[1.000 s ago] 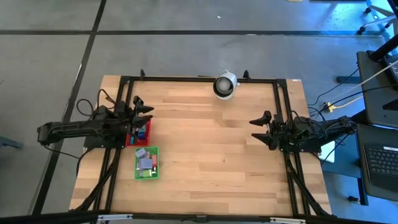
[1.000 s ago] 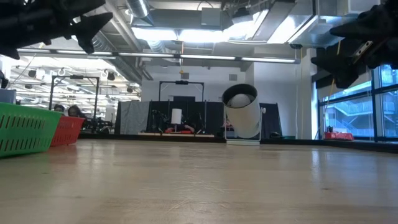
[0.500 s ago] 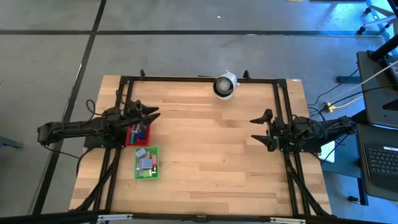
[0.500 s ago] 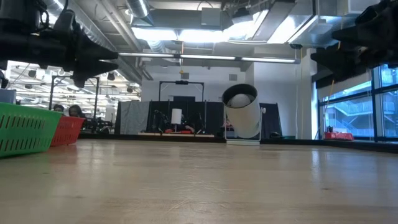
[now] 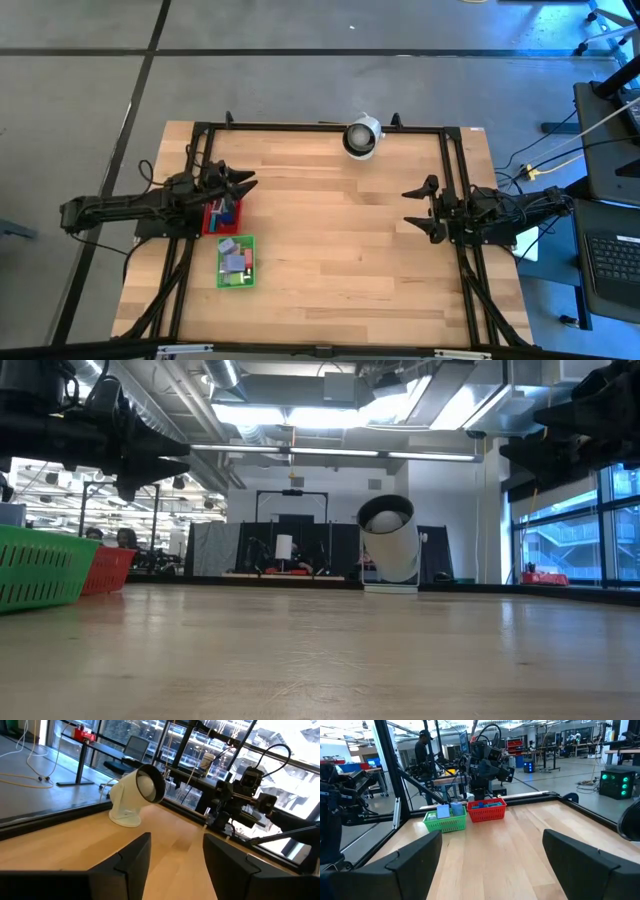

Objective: Pick & Place Office items
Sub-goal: Return to Home Position

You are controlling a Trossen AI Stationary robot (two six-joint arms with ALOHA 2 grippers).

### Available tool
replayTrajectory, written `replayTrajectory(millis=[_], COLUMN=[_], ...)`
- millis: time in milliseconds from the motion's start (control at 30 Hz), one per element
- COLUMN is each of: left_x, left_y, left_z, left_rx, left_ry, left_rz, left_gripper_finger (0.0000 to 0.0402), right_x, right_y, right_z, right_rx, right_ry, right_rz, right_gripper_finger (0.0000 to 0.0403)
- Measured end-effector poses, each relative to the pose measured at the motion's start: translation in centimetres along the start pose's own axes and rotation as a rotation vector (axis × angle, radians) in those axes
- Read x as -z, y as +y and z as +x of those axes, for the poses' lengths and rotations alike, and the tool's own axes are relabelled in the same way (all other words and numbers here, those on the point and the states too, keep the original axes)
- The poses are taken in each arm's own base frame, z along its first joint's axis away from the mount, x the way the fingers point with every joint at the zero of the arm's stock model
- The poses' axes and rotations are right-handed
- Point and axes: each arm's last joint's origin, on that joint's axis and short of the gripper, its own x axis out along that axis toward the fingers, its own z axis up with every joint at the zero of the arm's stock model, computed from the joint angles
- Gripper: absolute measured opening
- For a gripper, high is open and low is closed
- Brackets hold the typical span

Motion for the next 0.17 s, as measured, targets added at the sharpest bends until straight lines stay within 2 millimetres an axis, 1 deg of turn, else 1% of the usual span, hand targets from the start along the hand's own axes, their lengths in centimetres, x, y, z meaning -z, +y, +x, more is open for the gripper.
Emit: replayTrajectory(millis=[167], left_x=[0.00], left_y=[0.00], left_z=[0.00], left_rx=[0.000], left_ry=[0.000], left_rz=[0.001], left_gripper_finger=[0.0176], right_x=[0.00], right_y=[0.00], right_z=[0.00], right_rx=[0.000], right_ry=[0.000], right_rz=[0.003], right_gripper_finger=[0.0347])
